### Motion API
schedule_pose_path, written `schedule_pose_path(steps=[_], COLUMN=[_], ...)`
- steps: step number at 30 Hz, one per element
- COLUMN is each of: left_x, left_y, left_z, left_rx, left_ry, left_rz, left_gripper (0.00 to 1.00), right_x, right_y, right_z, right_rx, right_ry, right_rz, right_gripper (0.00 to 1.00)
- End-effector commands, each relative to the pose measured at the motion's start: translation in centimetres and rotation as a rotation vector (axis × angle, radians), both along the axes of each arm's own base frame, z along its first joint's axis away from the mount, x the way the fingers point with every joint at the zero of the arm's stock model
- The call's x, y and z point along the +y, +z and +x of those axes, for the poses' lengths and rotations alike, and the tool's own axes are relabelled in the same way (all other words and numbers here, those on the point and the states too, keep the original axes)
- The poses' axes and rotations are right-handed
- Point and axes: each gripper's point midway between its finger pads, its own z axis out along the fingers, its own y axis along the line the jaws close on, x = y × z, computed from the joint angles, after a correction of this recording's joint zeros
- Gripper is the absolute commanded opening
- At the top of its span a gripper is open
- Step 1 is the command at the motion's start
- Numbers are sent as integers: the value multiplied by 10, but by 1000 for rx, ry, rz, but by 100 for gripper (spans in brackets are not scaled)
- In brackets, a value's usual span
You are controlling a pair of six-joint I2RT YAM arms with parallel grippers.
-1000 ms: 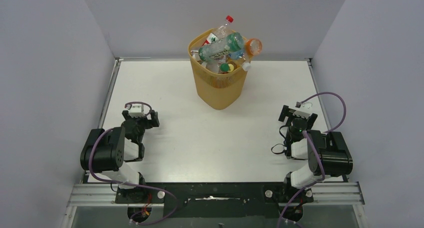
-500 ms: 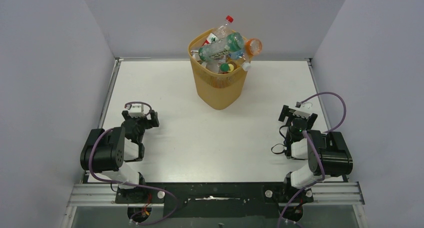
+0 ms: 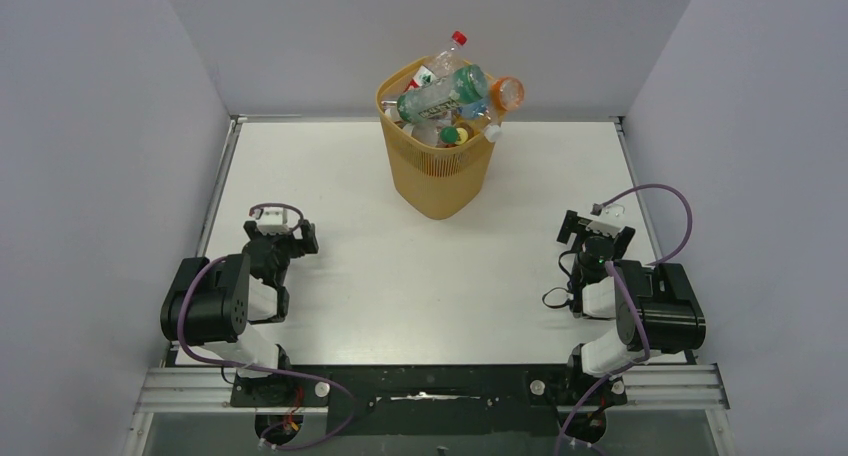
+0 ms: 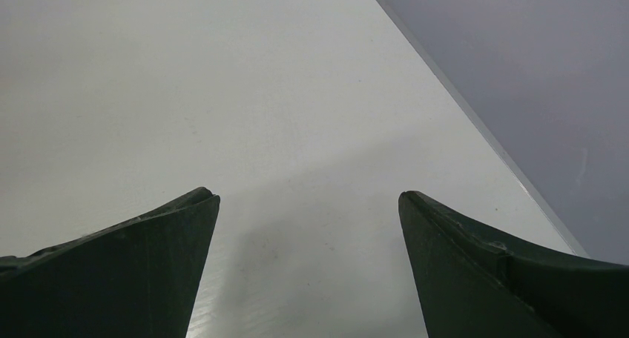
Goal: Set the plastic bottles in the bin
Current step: Reset both arms
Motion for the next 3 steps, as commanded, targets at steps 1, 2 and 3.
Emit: schedule_pose_path(steps=[1, 2, 3], left_x=[3, 3, 3], left_y=[20, 21, 21], left_z=[12, 12, 12], left_rx=[-71, -74, -74], left_ry=[6, 8, 9], left_rz=[25, 25, 26], left_gripper=[90, 90, 90], right_x=[-2, -2, -2], right_y=[23, 23, 24], right_z=[11, 11, 11], right_rx=[-86, -86, -86], right_ry=[-9, -10, -10], right_rz=[-12, -12, -13], right_gripper=[98, 98, 98])
